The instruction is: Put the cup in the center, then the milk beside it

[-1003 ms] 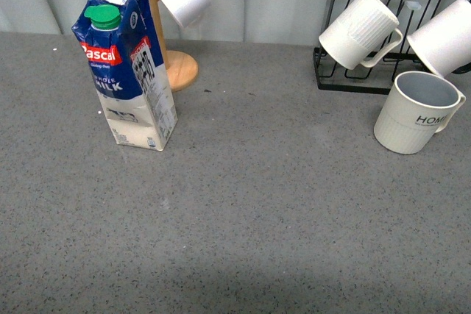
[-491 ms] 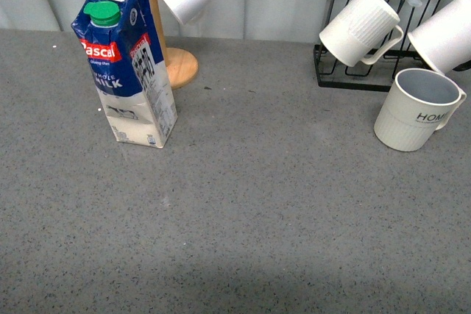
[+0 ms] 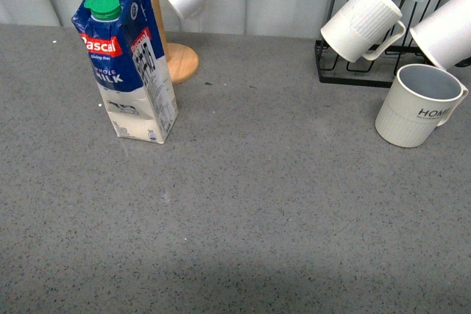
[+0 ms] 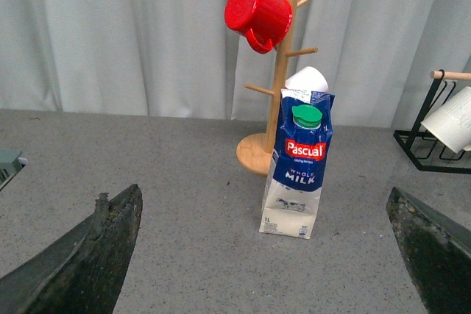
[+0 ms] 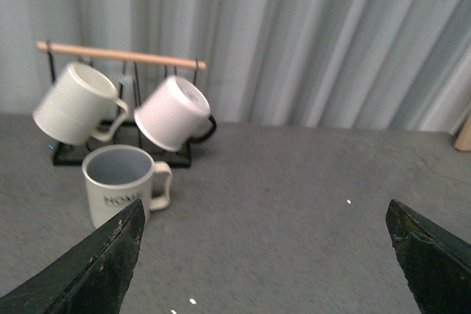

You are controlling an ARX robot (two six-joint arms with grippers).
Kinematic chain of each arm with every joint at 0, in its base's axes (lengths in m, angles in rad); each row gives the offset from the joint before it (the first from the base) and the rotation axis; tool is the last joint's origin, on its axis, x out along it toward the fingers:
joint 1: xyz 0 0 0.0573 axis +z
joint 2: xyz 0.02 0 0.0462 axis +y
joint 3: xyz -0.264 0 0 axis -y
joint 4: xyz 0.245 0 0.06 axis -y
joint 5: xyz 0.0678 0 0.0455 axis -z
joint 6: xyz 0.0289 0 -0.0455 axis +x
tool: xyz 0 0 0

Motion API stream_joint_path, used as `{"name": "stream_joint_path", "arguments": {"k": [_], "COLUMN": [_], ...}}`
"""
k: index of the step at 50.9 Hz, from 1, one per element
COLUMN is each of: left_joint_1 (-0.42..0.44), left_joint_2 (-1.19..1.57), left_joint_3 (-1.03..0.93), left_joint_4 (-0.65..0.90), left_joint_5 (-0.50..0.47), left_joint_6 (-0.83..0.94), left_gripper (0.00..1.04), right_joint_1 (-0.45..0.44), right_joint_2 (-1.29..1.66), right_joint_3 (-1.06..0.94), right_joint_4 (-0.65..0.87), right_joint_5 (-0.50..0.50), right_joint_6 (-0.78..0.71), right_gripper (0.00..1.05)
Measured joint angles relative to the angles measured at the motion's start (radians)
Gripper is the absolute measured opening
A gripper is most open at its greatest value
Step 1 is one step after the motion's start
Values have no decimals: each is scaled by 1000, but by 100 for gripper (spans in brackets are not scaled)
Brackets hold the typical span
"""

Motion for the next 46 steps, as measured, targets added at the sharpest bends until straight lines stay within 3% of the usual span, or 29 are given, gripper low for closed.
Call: {"name": "stream_joint_path", "arguments": {"k": [10, 25, 40, 46], "left_joint_1": [0, 0, 0, 0], "left_joint_2": [0, 0, 0, 0], "left_joint_3": [0, 0, 0, 0], "left_joint_4": [0, 0, 0, 0], "left_joint_5": [0, 0, 0, 0], "left_joint_6": [0, 0, 0, 0], "left_gripper": [98, 98, 98, 98], "right_joint_1": [-149, -181, -187, -193], "right_joint_2": [604, 1133, 1563, 1645], "right_joint_3": [196, 483, 924, 1004], "right_joint_4": [217, 256, -146, -203], "right_joint_5": [-141, -292, -339, -353], "right_joint_6": [90, 285, 571, 633], "right_gripper": [96, 96, 96, 96]}}
